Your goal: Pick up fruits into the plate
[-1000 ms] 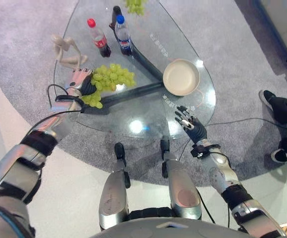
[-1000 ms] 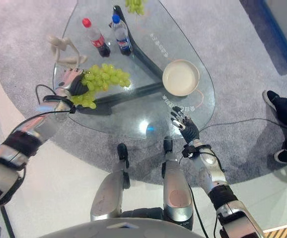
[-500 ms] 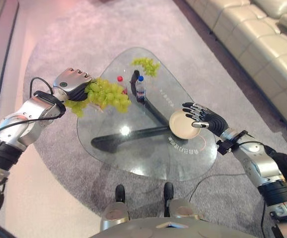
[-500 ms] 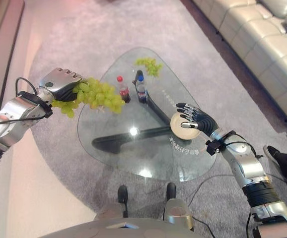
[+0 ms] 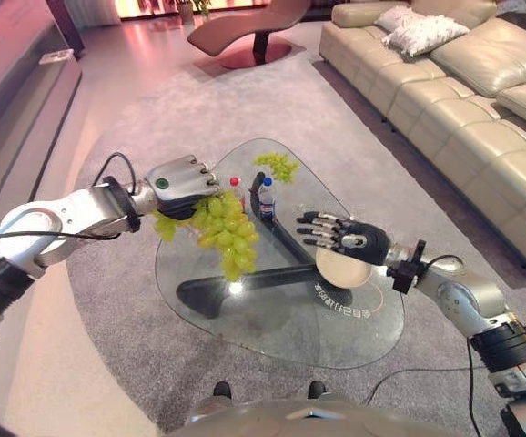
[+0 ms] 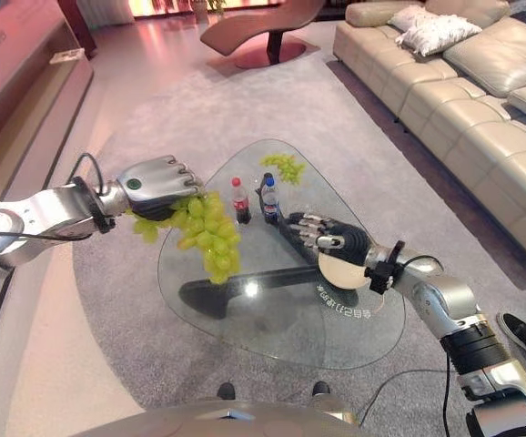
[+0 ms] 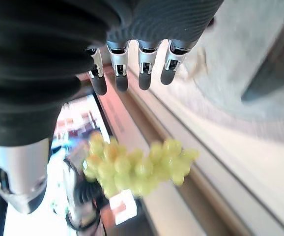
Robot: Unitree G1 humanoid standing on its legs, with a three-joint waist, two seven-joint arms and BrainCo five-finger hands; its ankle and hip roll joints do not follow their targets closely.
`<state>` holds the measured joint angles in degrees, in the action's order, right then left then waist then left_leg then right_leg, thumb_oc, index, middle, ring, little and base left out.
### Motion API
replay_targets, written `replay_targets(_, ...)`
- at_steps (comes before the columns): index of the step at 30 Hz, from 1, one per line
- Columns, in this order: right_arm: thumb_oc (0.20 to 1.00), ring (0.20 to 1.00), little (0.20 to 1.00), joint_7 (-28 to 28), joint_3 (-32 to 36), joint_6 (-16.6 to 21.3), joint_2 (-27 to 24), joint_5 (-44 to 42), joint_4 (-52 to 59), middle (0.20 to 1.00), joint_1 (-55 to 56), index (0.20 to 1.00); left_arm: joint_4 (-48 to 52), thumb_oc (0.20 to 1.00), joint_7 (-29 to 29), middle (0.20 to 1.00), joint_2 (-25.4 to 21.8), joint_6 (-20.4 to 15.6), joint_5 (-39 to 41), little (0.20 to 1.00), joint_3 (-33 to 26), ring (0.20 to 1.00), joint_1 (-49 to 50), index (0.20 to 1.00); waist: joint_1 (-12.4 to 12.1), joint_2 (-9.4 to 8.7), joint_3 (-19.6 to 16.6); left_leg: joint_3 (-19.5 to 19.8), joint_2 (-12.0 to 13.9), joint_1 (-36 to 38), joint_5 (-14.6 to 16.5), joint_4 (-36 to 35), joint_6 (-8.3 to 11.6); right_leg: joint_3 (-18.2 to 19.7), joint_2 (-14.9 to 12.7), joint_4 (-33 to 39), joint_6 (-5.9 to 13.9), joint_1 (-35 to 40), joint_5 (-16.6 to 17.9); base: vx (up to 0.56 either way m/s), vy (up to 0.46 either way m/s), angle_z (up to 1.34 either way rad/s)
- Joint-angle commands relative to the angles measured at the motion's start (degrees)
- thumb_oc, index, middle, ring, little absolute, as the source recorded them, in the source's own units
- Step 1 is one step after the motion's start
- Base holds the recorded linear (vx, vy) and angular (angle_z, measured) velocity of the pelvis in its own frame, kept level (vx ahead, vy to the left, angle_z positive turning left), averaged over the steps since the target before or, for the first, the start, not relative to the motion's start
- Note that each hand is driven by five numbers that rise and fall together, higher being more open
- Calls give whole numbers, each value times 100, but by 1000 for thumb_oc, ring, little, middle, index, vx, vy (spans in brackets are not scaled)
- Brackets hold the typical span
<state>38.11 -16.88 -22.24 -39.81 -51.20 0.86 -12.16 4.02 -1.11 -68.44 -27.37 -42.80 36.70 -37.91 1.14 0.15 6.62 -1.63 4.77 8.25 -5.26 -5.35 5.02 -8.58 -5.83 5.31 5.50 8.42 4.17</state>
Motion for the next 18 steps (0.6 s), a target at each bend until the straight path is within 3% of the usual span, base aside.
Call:
replay_targets(1, 1000, 1000, 1000, 111, -53, -174, 4, -671, 420, 1000, -270, 1000, -20, 200, -293, 200, 26, -20, 194, 200, -7, 200, -795, 200, -85, -102, -236, -336, -507, 280, 922, 205, -308, -234, 4, -197, 135, 184, -423, -14, 26, 5)
replay_targets(18, 1000, 1000, 1000, -173, -754, -209, 285, -916, 708, 1000, -476, 1000, 475, 200, 39, 200, 499, -63, 703, 200, 420, 200, -1388, 200, -123, -74, -264, -318, -525, 279, 886, 152, -310, -287, -17, -128, 154, 201, -395, -14, 9, 3)
